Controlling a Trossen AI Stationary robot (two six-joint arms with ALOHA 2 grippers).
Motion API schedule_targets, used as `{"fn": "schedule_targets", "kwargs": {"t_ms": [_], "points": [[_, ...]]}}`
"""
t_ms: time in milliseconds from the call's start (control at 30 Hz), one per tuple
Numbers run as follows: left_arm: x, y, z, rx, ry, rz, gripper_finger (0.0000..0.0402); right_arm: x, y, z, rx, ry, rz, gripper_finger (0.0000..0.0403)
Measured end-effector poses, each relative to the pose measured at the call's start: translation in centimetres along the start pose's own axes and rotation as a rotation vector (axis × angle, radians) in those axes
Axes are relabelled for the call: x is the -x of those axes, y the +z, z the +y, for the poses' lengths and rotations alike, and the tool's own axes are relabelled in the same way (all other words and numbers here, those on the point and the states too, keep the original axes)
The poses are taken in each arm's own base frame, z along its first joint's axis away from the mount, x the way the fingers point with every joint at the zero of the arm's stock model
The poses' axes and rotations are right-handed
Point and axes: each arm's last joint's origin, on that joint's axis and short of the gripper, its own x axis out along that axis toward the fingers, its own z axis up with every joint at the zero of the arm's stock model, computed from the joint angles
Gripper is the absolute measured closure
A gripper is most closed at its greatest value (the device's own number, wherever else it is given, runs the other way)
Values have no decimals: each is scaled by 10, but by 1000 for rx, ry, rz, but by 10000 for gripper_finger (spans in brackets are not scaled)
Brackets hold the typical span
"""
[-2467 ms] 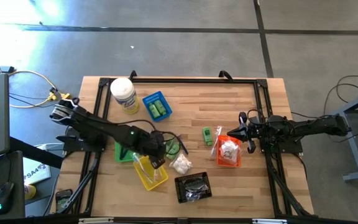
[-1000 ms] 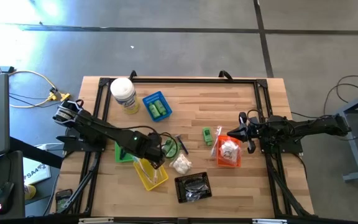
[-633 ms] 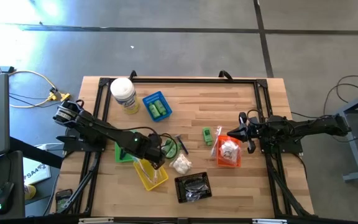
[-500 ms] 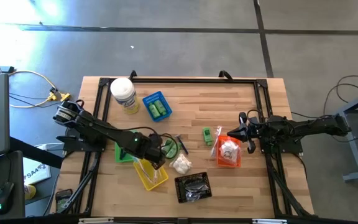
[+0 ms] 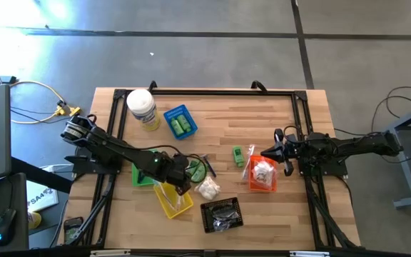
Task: Pick & Place Travel size toiletries
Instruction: Put the orange toothbrush into the yellow bin
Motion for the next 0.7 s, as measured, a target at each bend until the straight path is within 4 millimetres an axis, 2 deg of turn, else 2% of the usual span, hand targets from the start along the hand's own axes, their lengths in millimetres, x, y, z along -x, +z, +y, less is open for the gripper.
{"fn": "schedule_targets", "kwargs": {"t_ms": [333, 500, 700], "points": [[21, -23, -10, 63, -1, -116, 401, 0, 0, 0, -1, 4, 2, 401], [33, -42, -13, 131, 17, -175, 401, 0, 0, 0, -1, 4, 2, 401], [41, -65, -10, 205, 69, -161, 401, 0, 0, 0, 1, 1, 2, 401]]}}
